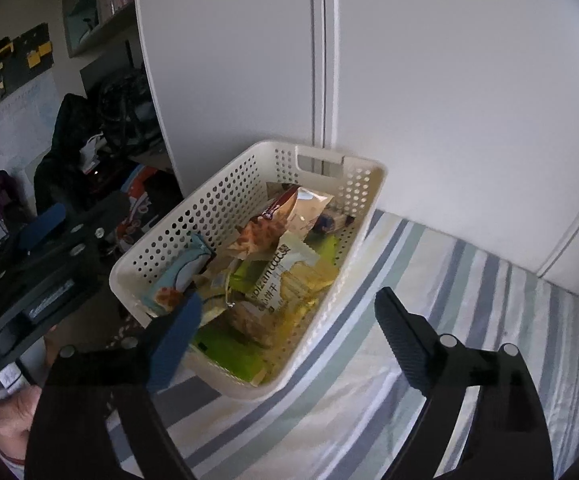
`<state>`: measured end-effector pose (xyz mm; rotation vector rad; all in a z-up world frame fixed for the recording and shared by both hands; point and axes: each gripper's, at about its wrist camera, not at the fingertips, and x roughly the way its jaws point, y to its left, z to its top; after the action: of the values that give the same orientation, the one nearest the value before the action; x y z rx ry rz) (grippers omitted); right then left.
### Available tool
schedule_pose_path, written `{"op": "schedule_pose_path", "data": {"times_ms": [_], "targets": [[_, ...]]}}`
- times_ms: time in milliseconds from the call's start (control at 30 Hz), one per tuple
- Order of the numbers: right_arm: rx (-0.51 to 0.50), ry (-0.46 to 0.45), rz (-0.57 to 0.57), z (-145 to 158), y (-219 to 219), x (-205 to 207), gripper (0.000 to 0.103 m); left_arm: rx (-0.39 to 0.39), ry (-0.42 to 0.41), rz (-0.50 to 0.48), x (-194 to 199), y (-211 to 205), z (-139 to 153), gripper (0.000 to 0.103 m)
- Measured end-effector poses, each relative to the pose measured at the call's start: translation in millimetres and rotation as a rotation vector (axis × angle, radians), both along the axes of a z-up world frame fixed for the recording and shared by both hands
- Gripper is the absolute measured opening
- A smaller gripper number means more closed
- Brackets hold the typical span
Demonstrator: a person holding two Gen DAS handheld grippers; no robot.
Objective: Organize snacks
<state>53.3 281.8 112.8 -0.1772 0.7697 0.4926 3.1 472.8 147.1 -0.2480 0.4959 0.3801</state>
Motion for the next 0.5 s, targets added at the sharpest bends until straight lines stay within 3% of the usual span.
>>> {"op": "schedule_pose_path", "data": {"times_ms": [167, 500], "targets": [[0.02, 0.004, -0.02, 2, -17, -12, 0.095, 0.036, 0.004, -0.004, 1, -9, 2, 0.1], [0.046, 0.022, -0.069, 2, -43, -24, 0.098, 0.107, 0.016, -0.017, -3, -28, 17, 0.1]]}}
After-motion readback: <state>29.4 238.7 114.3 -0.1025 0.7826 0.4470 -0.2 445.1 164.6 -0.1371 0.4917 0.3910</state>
